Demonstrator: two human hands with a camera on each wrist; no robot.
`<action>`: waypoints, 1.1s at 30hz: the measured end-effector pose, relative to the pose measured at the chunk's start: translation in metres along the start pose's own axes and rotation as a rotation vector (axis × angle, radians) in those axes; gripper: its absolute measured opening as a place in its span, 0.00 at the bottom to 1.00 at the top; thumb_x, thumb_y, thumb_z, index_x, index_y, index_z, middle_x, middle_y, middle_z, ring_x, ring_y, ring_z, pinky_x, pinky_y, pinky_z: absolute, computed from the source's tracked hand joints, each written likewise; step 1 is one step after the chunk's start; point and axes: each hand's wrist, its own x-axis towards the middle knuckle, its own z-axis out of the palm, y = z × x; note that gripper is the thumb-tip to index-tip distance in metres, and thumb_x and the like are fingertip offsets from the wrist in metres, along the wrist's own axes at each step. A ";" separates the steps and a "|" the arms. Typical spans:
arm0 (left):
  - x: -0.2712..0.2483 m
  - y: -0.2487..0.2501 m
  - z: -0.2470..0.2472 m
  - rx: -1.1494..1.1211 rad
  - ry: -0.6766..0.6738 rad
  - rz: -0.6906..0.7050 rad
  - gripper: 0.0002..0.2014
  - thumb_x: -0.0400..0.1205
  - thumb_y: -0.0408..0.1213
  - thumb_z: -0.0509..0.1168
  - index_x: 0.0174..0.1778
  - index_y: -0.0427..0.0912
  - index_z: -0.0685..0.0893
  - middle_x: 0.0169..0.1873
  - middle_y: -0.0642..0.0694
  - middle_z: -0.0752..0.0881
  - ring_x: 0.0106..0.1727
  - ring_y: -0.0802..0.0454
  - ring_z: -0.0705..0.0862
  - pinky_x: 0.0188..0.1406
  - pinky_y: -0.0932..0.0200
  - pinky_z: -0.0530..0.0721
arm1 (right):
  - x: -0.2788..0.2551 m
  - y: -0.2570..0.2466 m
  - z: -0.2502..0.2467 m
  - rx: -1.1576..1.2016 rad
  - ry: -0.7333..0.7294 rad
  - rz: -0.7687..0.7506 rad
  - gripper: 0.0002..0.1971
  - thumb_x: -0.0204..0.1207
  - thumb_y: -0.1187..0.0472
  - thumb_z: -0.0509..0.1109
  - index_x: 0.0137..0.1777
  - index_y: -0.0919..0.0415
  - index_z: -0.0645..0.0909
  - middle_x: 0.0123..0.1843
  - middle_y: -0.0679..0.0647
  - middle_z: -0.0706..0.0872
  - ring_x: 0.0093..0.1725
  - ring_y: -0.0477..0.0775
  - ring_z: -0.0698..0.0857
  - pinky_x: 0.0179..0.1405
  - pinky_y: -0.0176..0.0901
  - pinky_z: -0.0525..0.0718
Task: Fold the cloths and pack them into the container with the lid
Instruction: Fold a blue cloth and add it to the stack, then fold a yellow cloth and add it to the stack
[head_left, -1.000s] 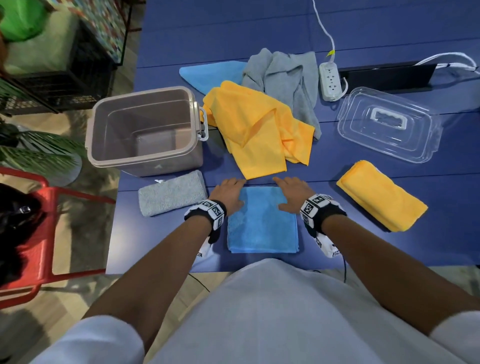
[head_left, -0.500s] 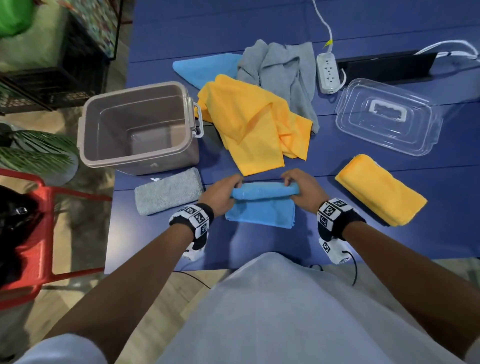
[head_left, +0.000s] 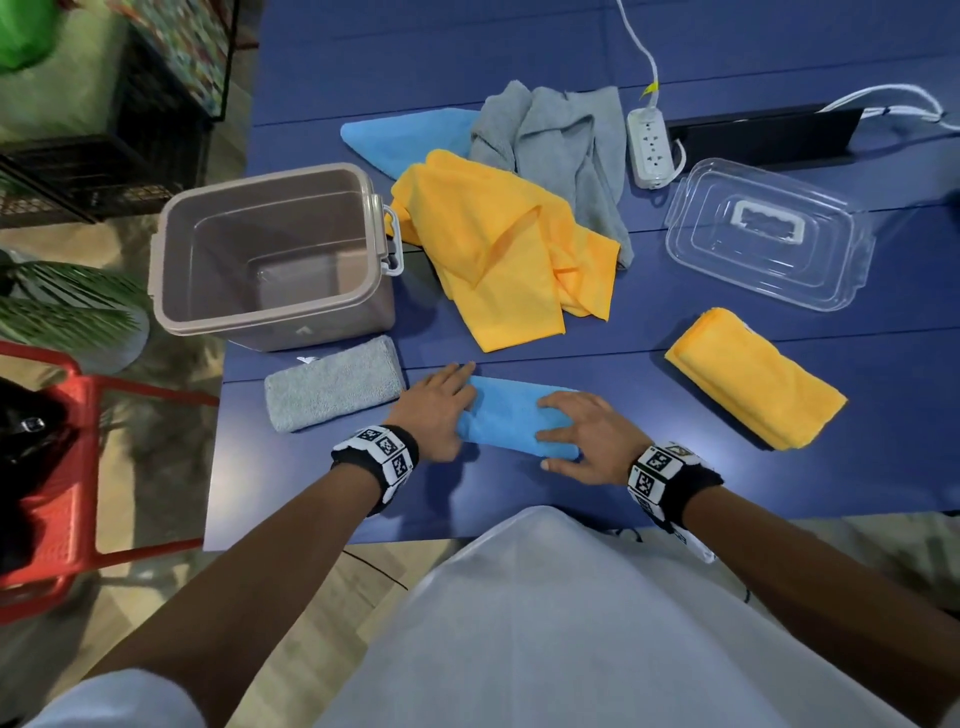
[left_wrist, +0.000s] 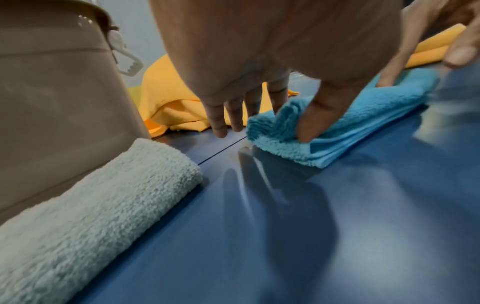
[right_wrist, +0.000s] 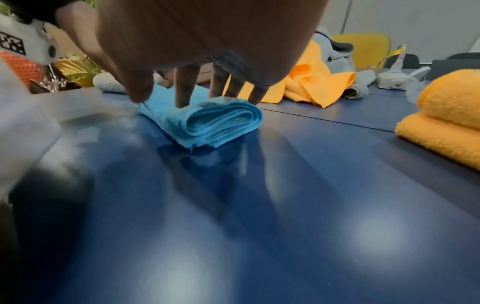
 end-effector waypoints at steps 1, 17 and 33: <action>0.001 0.005 0.002 0.032 0.026 0.045 0.34 0.70 0.48 0.67 0.72 0.43 0.68 0.85 0.41 0.49 0.85 0.40 0.50 0.82 0.40 0.56 | 0.002 -0.002 -0.003 0.015 0.013 0.025 0.21 0.75 0.36 0.64 0.54 0.47 0.89 0.72 0.55 0.75 0.73 0.58 0.73 0.71 0.60 0.72; -0.010 0.013 0.048 0.200 0.019 -0.027 0.35 0.85 0.59 0.52 0.84 0.58 0.43 0.85 0.38 0.48 0.83 0.32 0.53 0.71 0.24 0.62 | 0.045 -0.019 0.009 -0.311 -0.424 0.017 0.36 0.83 0.45 0.59 0.85 0.49 0.44 0.85 0.57 0.34 0.85 0.60 0.38 0.83 0.57 0.46; -0.123 -0.051 0.065 0.099 0.257 -0.152 0.37 0.77 0.68 0.54 0.76 0.48 0.71 0.80 0.37 0.66 0.80 0.35 0.64 0.74 0.28 0.62 | 0.115 -0.034 -0.035 -0.228 -0.127 0.101 0.22 0.80 0.60 0.62 0.74 0.59 0.72 0.82 0.61 0.59 0.77 0.64 0.66 0.71 0.53 0.67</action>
